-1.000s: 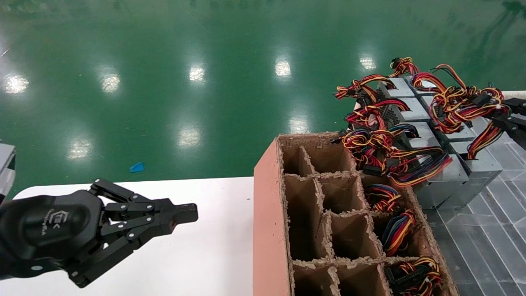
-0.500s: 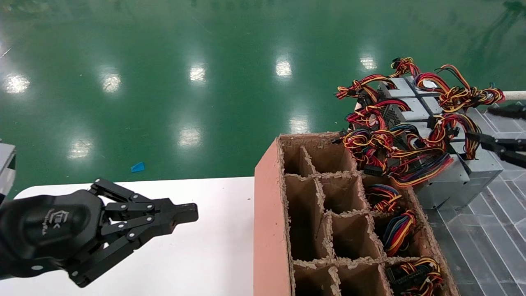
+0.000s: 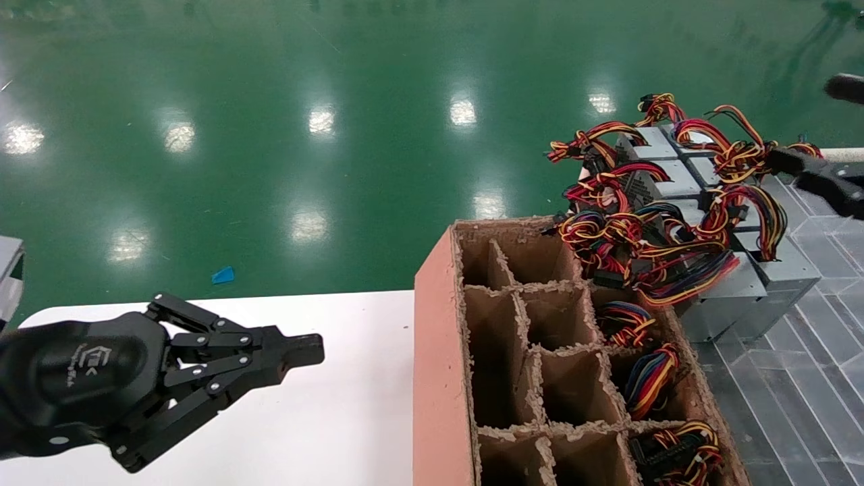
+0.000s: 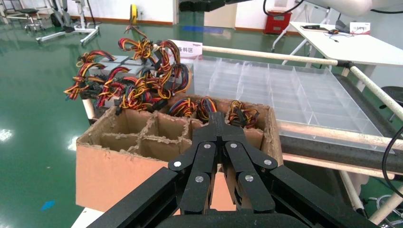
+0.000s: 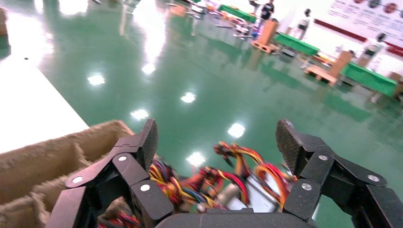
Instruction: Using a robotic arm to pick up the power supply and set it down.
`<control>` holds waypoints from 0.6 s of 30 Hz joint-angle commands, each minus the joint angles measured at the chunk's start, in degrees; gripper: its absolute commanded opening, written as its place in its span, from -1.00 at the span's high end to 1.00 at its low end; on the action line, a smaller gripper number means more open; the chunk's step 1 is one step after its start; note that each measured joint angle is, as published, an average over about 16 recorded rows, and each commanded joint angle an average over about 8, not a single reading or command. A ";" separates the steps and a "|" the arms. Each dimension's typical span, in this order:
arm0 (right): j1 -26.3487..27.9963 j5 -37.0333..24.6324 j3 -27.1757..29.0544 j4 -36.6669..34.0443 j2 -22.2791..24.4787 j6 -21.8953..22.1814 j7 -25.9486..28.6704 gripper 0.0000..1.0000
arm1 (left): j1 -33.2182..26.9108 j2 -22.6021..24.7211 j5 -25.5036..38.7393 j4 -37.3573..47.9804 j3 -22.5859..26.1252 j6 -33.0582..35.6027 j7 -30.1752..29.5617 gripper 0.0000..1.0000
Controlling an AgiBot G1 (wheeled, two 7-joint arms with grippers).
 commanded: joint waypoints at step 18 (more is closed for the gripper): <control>-5.84 4.52 -2.33 12.10 -2.81 -0.46 6.85 -1.00 | 0.00 0.00 0.00 0.00 0.00 0.00 0.00 1.00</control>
